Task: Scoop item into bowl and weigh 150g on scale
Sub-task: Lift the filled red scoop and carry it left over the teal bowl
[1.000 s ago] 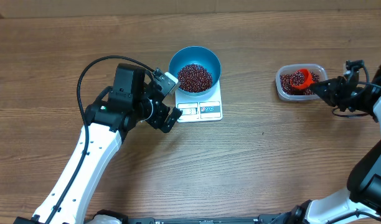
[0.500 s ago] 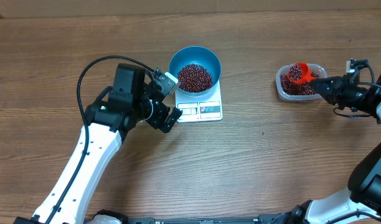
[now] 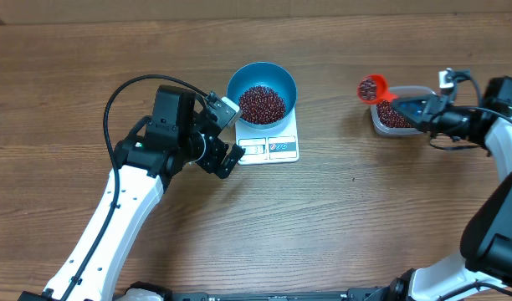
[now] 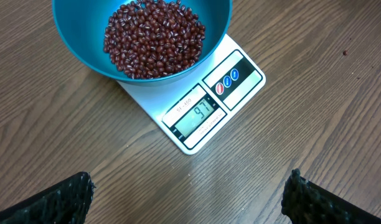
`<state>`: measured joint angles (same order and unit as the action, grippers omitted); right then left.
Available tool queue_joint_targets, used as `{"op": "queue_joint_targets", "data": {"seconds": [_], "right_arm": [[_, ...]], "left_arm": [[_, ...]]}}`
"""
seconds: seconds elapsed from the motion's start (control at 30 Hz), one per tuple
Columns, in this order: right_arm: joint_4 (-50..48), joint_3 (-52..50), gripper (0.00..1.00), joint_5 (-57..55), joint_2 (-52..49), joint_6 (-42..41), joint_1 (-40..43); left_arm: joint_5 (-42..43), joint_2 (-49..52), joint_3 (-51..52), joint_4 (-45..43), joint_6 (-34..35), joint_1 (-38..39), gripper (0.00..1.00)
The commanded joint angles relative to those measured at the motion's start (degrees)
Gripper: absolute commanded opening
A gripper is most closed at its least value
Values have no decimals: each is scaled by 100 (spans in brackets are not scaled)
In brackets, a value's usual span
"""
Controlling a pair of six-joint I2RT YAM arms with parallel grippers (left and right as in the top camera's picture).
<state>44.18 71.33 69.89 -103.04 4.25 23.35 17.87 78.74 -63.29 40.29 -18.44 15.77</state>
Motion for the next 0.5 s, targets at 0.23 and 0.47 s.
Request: {"op": "queue_joint_targets", "data": {"seconds": [0.23, 0.47], "right_arm": [[-595, 678, 4, -76, -15, -800, -1073], [-713, 997, 4, -852, -15, -1008, -1843]], "left_arm": [[101, -85, 9, -4, -109, 39, 100], [103, -85, 9, -4, -109, 39, 100]]}}
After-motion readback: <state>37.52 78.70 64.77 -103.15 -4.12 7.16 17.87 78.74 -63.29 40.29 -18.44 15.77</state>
